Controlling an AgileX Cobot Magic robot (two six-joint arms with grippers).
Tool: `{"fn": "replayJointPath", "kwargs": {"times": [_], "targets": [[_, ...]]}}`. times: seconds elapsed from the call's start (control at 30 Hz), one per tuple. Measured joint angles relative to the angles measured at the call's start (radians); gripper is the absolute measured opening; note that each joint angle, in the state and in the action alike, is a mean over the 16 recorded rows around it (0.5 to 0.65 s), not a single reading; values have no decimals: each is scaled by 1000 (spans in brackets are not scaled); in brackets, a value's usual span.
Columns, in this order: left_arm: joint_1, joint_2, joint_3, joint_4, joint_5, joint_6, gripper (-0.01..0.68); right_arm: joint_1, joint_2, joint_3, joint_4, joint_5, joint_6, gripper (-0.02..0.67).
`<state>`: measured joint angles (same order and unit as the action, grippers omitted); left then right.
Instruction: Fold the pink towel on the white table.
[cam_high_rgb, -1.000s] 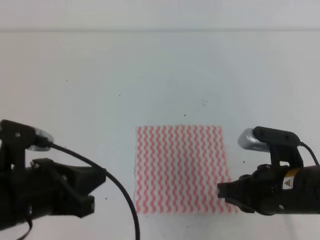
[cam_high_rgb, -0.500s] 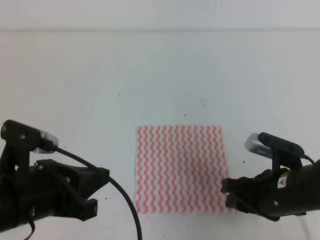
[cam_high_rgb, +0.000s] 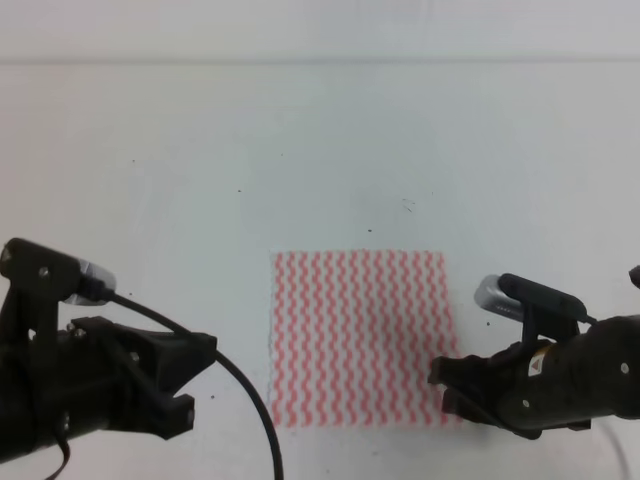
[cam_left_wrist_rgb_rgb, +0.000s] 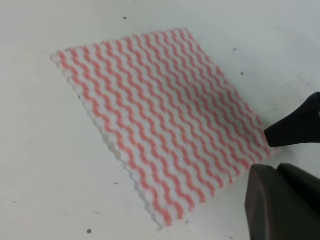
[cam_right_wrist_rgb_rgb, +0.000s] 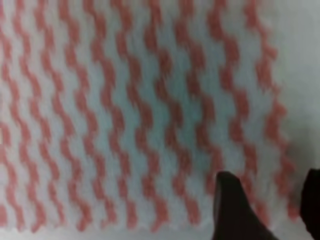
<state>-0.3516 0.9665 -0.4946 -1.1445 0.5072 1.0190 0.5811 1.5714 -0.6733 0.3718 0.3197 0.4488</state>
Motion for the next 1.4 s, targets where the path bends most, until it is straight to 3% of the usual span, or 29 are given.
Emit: {"fn": "replayJointPath", "kwargs": {"times": [0.33,0.87,1.4], "targets": [[0,-1,0,-2,-6,1,-6,0,26,-9,8,-17,-1,279],[0,-7,0,-6,-4,3,-5,-1,28,-11,20,38,-4,198],[0,-2,0,-2,-8,4,-7,-1,34,-12,50,42,-4,190]]}}
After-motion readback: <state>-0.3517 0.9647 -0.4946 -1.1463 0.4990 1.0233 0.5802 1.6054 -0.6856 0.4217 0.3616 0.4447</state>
